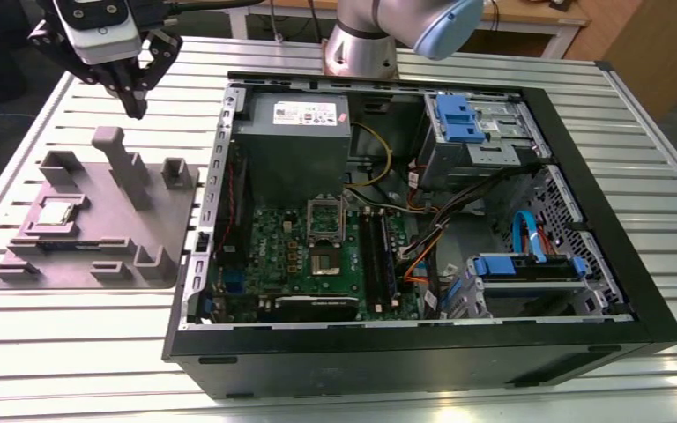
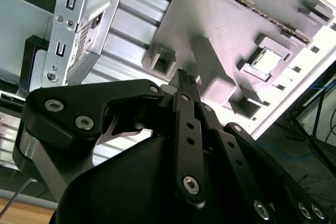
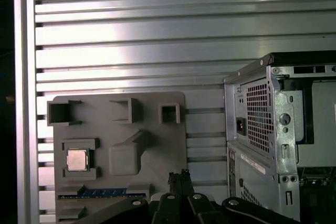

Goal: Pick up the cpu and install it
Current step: 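Reach for the cpu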

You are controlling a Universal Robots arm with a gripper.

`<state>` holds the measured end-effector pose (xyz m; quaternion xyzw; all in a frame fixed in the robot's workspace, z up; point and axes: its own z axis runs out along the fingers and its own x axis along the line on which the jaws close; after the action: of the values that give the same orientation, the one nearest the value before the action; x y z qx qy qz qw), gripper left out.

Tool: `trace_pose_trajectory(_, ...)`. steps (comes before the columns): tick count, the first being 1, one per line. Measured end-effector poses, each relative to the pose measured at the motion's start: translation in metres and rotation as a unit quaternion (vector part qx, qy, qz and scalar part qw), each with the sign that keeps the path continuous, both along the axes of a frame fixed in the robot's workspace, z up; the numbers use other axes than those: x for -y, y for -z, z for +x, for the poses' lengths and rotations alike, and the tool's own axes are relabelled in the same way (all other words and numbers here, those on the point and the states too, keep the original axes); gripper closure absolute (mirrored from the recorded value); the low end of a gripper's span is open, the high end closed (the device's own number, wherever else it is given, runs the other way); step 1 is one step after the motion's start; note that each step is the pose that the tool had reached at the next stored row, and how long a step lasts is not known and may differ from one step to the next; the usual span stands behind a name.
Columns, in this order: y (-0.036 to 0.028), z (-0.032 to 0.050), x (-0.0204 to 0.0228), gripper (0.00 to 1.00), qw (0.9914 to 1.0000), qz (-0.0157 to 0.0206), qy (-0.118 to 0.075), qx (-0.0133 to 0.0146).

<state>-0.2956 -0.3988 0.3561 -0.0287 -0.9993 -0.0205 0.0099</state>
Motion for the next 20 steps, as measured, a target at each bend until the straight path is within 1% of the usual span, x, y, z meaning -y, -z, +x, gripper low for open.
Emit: trace_pose_trajectory(20, 0.001, -0.0036, 0.0, 0.9, 1.0, 0.0, 0.0, -0.0002)
